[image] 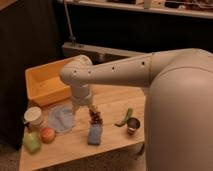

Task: Place fork in tray

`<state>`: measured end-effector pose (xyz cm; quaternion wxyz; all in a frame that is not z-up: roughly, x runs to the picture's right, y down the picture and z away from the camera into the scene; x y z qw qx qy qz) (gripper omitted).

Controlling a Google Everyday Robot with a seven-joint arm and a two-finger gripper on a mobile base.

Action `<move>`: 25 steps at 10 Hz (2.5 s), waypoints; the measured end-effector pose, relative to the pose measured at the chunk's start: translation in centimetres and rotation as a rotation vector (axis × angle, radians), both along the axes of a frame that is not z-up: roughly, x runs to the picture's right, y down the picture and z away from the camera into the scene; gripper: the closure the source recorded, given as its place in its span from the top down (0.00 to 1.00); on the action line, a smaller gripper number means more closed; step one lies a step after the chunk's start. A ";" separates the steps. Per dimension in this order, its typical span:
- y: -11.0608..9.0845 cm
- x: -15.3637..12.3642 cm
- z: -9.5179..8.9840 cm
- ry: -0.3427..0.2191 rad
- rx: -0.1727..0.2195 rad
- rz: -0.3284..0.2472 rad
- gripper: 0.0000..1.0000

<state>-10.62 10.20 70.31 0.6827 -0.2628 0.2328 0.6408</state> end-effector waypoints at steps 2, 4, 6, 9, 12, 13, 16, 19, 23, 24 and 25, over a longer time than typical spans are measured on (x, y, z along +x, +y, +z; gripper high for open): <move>0.0 0.0 0.0 0.000 0.000 0.000 0.65; 0.0 0.0 0.0 0.000 0.000 0.000 0.65; -0.1 -0.2 -0.2 -0.005 0.008 -0.009 0.65; -0.7 -3.8 -1.6 -0.105 0.042 -0.097 0.65; 1.5 -8.2 -5.7 -0.224 0.059 -0.189 0.65; 2.7 -10.6 -7.2 -0.274 0.065 -0.222 0.65; 5.3 -18.5 -9.8 -0.405 0.080 -0.307 0.65; 5.9 -26.0 -8.0 -0.491 0.089 -0.376 0.65; 4.8 -32.6 -0.2 -0.553 0.092 -0.437 0.65; 4.9 -33.3 1.7 -0.565 0.086 -0.450 0.65; 5.0 -33.9 3.2 -0.580 0.081 -0.459 0.65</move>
